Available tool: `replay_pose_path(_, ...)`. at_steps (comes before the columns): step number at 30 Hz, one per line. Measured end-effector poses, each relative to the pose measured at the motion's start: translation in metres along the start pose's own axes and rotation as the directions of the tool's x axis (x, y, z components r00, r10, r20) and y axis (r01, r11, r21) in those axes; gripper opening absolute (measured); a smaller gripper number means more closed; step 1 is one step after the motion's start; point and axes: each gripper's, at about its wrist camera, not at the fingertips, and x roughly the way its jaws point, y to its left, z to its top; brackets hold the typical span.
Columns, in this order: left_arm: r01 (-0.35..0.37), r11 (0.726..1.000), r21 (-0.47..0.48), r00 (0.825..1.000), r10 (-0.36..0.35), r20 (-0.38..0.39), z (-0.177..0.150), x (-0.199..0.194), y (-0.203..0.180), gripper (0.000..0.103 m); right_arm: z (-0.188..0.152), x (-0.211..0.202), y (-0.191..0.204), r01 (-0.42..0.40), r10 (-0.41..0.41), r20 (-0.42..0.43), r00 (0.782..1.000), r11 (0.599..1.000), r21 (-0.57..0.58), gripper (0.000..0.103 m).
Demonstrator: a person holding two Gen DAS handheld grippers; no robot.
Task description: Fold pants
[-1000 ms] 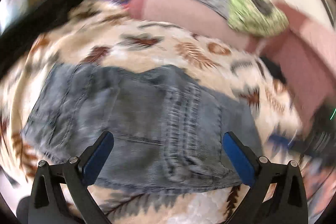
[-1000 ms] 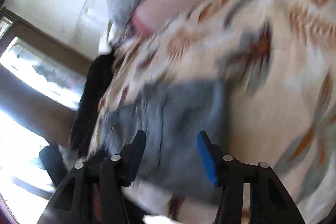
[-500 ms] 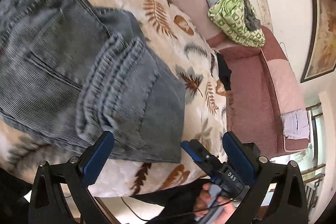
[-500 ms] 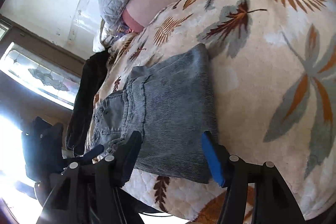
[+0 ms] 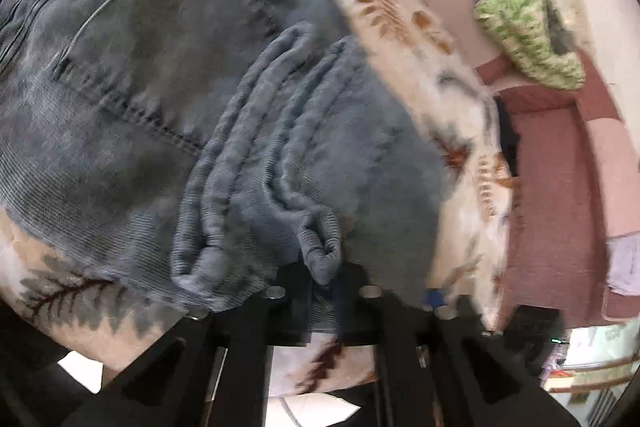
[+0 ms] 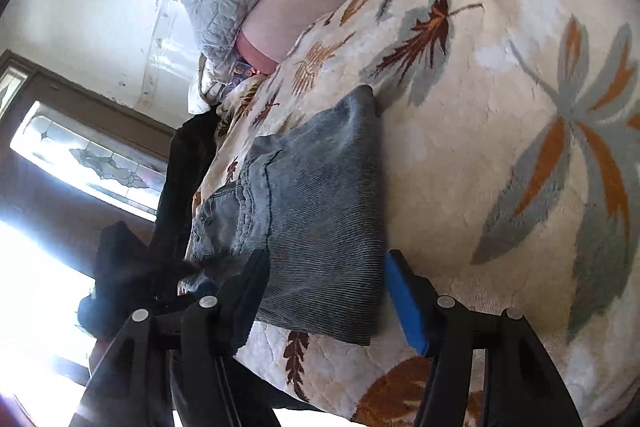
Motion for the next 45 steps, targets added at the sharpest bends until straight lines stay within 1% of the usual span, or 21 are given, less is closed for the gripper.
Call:
replay_pose_path(5,-0.068,0.996,0.058,0.989,0.06,0.134,-0.029,-0.031,0.005,0.007,0.006,-0.011,0.025,-0.012,0.014,0.028,1.0,0.998,-0.057,0.063)
replay_pose_path(8,-0.06,0.998,0.016,0.995,0.058,0.075,-0.03,-0.011,0.023,0.008,0.009,0.003,0.04,-0.006,0.006,-0.007,1.0,0.995,-0.102,0.066)
replay_pose_path(10,-0.028,0.999,0.024,0.996,0.026,0.08,-0.022,-0.009,0.026,0.01,0.009,0.022,0.042,0.036,-0.043,-0.055,0.998,0.994,-0.108,0.066)
replay_pose_path(14,-0.024,0.997,0.071,0.999,0.021,0.039,-0.016,-0.01,0.02,0.011,0.008,0.052,0.036,0.081,-0.099,-0.165,0.981,0.99,-0.112,0.068)
replay_pose_path(16,-0.024,0.996,0.086,0.999,0.022,0.032,-0.017,-0.015,0.018,0.014,0.008,0.055,0.025,0.055,-0.066,-0.166,0.984,0.996,-0.068,0.068)
replay_pose_path(18,-0.053,0.993,0.103,0.996,0.045,0.081,-0.021,-0.031,0.01,0.017,0.008,0.054,0.026,0.05,-0.063,-0.18,0.982,0.996,-0.074,0.068)
replay_pose_path(20,-0.097,0.982,0.161,0.977,0.064,0.202,-0.029,-0.059,-0.006,0.02,0.008,0.055,0.026,0.05,-0.066,-0.19,0.98,0.995,-0.091,0.068)
replay_pose_path(22,-0.078,0.969,0.235,0.959,0.009,0.283,-0.032,-0.078,-0.028,0.028,0.008,0.055,0.023,0.044,-0.057,-0.186,0.981,0.996,-0.075,0.069)
replay_pose_path(24,-0.056,0.952,0.302,0.955,-0.037,0.295,-0.03,-0.076,-0.045,0.042,0.008,0.054,0.021,0.028,-0.038,-0.176,0.984,0.998,-0.056,0.07)
replay_pose_path(25,-0.052,0.942,0.33,0.959,-0.045,0.28,-0.027,-0.066,-0.051,0.044,0.007,0.052,0.018,0.017,-0.025,-0.168,0.985,0.999,-0.048,0.07)
replay_pose_path(27,-0.057,0.944,0.324,0.979,-0.011,0.204,-0.019,-0.037,-0.048,0.044,0.008,0.048,0.012,-0.014,0.011,-0.164,0.986,1.0,-0.018,0.07)
replay_pose_path(29,-0.14,0.951,0.275,0.987,0.11,0.12,-0.009,0.006,-0.029,0.04,0.017,0.043,0.006,-0.036,0.044,-0.178,0.983,0.998,0.048,0.07)
replay_pose_path(30,-0.155,0.953,0.261,0.985,0.13,0.111,-0.007,0.017,-0.02,0.023,0.021,0.039,0.005,-0.042,0.052,-0.181,0.982,0.997,0.062,0.07)
replay_pose_path(31,-0.172,0.945,0.277,0.979,0.132,0.157,-0.007,0.015,-0.02,0.016,0.029,0.034,0.009,-0.054,0.062,-0.167,0.984,0.997,0.052,0.07)
replay_pose_path(33,-0.159,0.944,0.288,0.982,0.122,0.143,-0.005,0.014,-0.02,0.016,0.05,0.027,0.019,-0.11,0.113,-0.136,0.984,0.993,0.031,0.07)
replay_pose_path(36,-0.148,0.944,0.294,0.985,0.115,0.127,-0.001,0.015,-0.016,0.016,0.09,0.046,0.022,-0.213,0.223,-0.135,0.965,0.973,0.087,0.07)
replay_pose_path(38,-0.16,0.939,0.304,0.983,0.124,0.134,-0.002,0.012,-0.012,0.016,0.108,0.071,0.012,-0.135,0.147,-0.145,0.978,0.987,0.086,0.071)
replay_pose_path(39,-0.165,0.937,0.309,0.982,0.127,0.139,-0.006,0.011,-0.015,0.016,0.114,0.097,-0.012,-0.012,0.04,-0.196,0.98,0.989,0.144,0.07)
replay_pose_path(40,-0.171,0.934,0.314,0.981,0.131,0.144,-0.007,0.013,-0.016,0.016,0.114,0.11,-0.026,-0.018,0.063,-0.222,0.973,0.979,0.201,0.068)
replay_pose_path(42,-0.178,0.931,0.318,0.98,0.138,0.146,-0.01,0.011,-0.015,0.016,0.121,0.097,-0.024,-0.058,0.107,-0.193,0.975,0.969,0.241,0.068)
replay_pose_path(45,-0.172,0.934,0.315,0.981,0.131,0.146,-0.008,0.012,-0.015,0.016,0.115,0.061,0.004,-0.05,0.069,-0.14,0.988,0.99,0.133,0.068)
